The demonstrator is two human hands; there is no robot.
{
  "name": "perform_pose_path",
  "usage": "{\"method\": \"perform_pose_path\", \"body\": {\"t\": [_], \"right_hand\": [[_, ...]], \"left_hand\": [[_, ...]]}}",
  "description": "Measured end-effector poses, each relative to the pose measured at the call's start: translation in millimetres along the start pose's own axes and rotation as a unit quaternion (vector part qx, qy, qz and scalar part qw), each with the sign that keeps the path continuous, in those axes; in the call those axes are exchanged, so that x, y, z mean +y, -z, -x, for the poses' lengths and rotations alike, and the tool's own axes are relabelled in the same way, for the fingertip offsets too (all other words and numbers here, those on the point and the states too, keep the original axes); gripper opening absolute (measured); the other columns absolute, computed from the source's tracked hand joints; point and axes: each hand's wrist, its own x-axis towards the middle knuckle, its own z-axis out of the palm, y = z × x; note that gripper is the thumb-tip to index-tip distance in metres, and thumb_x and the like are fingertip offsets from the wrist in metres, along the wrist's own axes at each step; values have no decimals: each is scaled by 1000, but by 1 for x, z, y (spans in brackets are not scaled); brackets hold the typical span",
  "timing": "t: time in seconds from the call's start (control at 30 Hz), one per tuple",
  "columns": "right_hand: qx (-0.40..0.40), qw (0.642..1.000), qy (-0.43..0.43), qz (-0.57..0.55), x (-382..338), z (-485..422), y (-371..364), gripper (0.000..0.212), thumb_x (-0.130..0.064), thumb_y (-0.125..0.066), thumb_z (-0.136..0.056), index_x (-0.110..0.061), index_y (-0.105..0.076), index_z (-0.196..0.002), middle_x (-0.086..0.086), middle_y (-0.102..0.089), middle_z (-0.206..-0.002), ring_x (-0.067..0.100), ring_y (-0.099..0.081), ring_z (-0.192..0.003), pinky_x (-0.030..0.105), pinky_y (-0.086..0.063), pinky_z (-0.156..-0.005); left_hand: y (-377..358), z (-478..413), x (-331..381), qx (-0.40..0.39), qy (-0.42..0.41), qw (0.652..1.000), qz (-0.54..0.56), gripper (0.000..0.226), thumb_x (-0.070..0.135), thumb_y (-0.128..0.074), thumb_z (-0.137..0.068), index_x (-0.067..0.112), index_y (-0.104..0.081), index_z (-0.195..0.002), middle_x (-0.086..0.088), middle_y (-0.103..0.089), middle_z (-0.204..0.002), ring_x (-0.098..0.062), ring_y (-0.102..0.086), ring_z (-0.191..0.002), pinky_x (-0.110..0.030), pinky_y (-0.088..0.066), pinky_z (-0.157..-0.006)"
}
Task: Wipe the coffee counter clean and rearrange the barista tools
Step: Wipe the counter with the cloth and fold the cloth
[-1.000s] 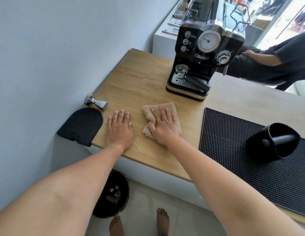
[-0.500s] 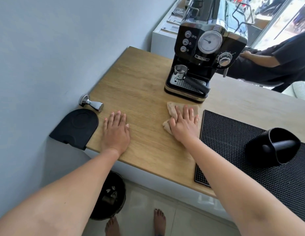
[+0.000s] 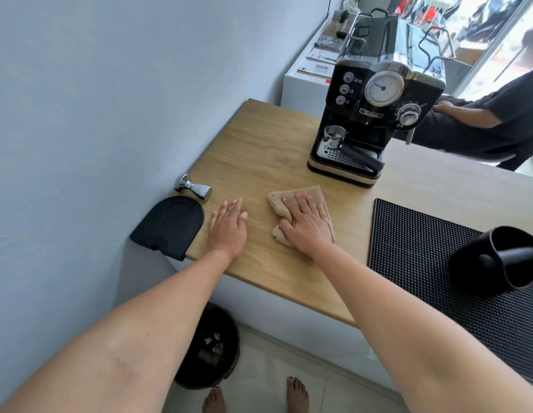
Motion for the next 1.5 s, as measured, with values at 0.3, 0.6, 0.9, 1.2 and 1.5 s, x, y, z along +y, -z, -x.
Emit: {"method": "perform_pose_path", "body": {"t": [0.3, 0.6, 0.9, 1.2, 1.5], "right_hand": [[-13, 976, 160, -150, -100, 84, -50, 54, -40, -36, -96, -34, -40, -150, -8, -22, -163, 9, -5, -152, 29, 8, -122], [-256, 765, -30, -590, -147, 114, -24, 33, -39, -63, -82, -11, -72, -96, 10, -68, -86, 23, -62, -78, 28, -46, -70], [-440, 590, -54, -674, -175, 89, -13, 63, -39, -58, -88, -8, -50, -143, 13, -54, -142, 31, -50, -133, 47, -33, -116], [-303, 772, 26, -559, -177, 91, -6, 76, -13, -90, -65, -9, -53, -132, 9, -65, -124, 28, -64, -113, 46, -52, -100], [-115, 826, 10, -551, -181, 88, 16, 15, -21, -69, -91, -8, -65, -99, 7, -72, -89, 17, -68, -70, 28, -53, -50]], "left_hand": [[67, 41, -19, -67, 72, 934, 343, 37, 36, -41, -103, 20, -67, -123, -5, -70, -119, -17, -63, -116, -39, -45, -108], [128, 106, -81, -169, 173, 869, 432, 78, 73, -30, -91, 9, -72, -109, -15, -73, -105, -22, -67, -91, -34, -47, -89], [134, 169, -111, -58, 181, 833, 519, 52, 45, -75, -76, 6, -69, -111, -16, -73, -107, -23, -71, -89, -32, -57, -80], [149, 167, -114, 54, 218, 791, 569, 34, 11, -72, -85, 3, -63, -118, -20, -68, -110, -28, -67, -90, -34, -57, -76], [164, 143, -104, 47, 196, 815, 543, 29, 25, -75, -85, 8, -71, -108, -10, -74, -102, -20, -70, -89, -31, -56, -79]]}}
